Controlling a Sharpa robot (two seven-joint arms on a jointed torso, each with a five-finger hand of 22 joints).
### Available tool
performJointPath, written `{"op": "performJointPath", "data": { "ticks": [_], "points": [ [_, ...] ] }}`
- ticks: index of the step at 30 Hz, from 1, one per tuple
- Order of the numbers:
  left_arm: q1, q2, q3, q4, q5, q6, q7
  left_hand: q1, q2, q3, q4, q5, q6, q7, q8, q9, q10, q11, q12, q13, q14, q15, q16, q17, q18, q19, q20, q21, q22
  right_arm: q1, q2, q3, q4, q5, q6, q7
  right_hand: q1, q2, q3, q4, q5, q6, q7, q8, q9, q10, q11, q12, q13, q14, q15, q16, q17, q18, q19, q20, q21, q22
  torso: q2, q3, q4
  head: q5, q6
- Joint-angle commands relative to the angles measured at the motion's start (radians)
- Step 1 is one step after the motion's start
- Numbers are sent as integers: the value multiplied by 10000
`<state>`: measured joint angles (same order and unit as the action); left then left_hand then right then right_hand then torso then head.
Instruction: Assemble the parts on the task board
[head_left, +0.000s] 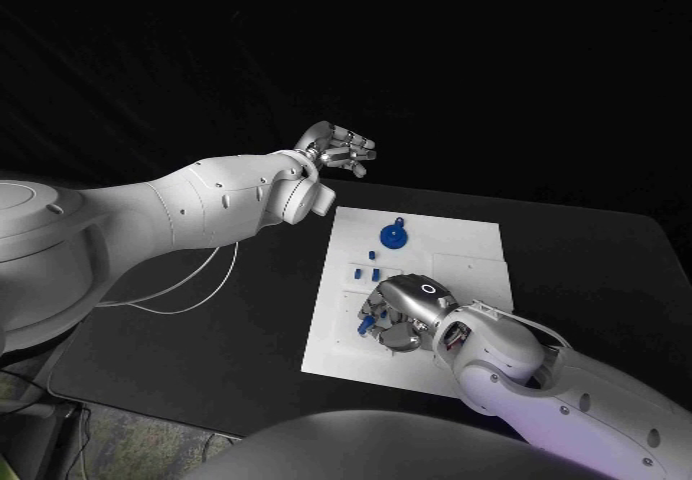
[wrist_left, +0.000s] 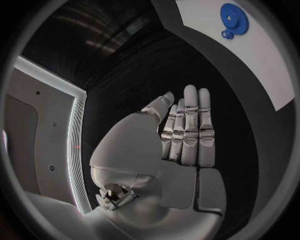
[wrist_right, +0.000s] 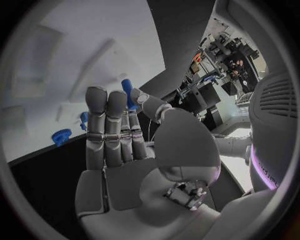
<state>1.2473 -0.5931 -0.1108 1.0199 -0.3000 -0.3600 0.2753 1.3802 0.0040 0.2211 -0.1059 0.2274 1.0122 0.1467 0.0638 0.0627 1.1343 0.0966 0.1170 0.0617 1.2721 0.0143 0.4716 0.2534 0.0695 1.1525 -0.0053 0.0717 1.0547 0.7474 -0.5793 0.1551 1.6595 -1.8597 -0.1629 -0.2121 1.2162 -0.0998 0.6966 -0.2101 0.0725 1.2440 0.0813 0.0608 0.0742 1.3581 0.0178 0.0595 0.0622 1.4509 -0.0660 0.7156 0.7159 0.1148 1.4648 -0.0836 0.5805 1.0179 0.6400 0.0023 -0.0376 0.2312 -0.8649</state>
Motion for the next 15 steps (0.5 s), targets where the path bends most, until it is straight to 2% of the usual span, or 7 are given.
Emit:
{"op": "performJointPath", "data": {
  "ticks": [1, 8, 15],
  "points": [
    [0, 12, 10, 24, 45, 146, 16, -76, 41, 11, 66, -27, -62, 8, -6, 11, -72, 26, 24, -13, -14, 49, -35, 10, 53, -39, 10, -23, -30, -3, 16, -32, -31, -438, 33, 123, -24, 95, 39, -64, -65, 121, -35, 41, 24, 56, 20, 49, 16, 46, -18, 14, 18, 106, 434, -69, -45, 20, 6, -1, 12, -53, -10],
    [-2, 3, 10, 16, 45, 149, -14, -76, 41, 11, 66, -27, -62, 8, -6, 11, -72, 26, 24, -13, -14, 49, -35, 10, 53, -39, 10, -23, -30, -7, 13, -75, -71, -562, -80, 62, -23, 93, 50, -70, -65, 126, -37, 41, 25, 61, 18, 48, 16, 51, -21, 18, 21, 105, 442, -72, -7, 42, 2, -9, 3, -57, -38],
    [-4, 1, 10, 18, 45, 154, -28, -76, 41, 11, 66, -27, -62, 8, -6, 11, -72, 26, 24, -13, -14, 49, -35, 10, 53, -39, 10, -23, -30, -9, 28, -102, -127, -678, 75, -38, -37, 83, 84, -78, -62, 135, -39, 39, 25, 75, 15, 48, 16, 51, -22, 38, 39, 106, 441, -72, 58, 85, 2, -11, 12, -47, -54]
  ]
}}
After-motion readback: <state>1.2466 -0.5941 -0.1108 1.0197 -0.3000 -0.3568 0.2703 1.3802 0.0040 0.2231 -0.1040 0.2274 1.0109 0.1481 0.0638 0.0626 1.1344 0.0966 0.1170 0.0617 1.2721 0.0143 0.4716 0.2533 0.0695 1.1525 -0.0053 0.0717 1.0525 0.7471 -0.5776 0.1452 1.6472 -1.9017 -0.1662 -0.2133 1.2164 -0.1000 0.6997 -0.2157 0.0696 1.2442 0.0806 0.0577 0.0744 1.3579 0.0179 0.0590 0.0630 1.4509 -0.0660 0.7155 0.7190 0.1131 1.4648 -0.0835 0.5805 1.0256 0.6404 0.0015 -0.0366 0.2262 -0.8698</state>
